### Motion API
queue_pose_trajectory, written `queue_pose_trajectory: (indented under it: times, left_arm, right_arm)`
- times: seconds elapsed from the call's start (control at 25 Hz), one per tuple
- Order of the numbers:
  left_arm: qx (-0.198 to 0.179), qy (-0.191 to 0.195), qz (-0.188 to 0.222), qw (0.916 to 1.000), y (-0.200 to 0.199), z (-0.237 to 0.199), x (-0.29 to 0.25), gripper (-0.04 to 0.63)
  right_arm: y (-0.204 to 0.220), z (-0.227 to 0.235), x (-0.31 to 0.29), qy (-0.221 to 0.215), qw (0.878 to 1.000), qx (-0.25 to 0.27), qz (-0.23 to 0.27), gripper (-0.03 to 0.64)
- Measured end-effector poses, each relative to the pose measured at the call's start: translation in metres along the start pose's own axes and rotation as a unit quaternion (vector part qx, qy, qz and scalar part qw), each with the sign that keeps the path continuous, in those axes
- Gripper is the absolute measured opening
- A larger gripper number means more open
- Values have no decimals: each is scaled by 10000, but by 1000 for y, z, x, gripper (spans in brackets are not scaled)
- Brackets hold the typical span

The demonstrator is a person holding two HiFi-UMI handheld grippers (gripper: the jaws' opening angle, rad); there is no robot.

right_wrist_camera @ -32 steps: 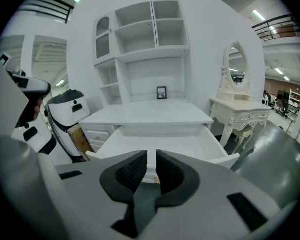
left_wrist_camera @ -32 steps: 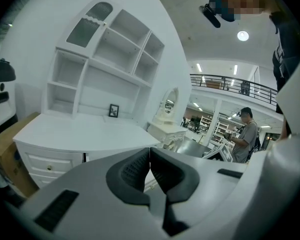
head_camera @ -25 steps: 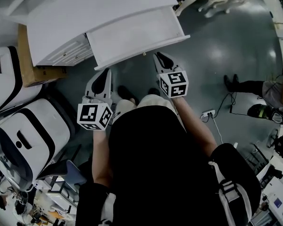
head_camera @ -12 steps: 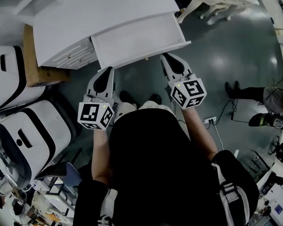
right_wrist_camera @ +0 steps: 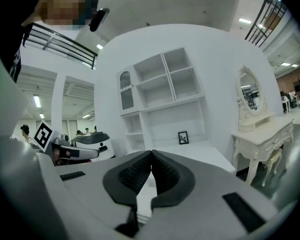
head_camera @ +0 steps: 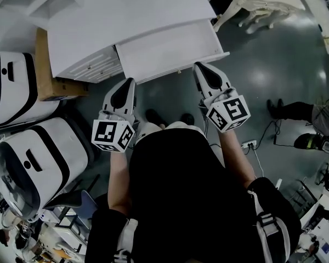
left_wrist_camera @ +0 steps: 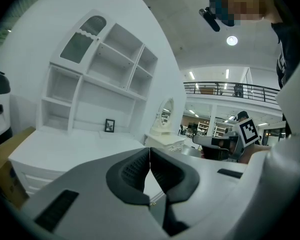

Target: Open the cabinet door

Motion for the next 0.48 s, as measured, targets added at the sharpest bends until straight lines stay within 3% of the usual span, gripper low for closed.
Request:
queue_pose_trajectory:
  times: [0.48]
  left_arm:
    - [17,14,-14,10000,3,-16,8,23]
  right_arm:
    - [7,-9,-8,22,10000,39,-89,17]
Point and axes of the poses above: the fingertips, and each gripper's own axes: x backward along the fingers, z to its right, y out of its underside, the point moved 7 cm from there along x, backward along the fingers, and after that the axes turned 4 degrees about -y, right-handed, at the moved point
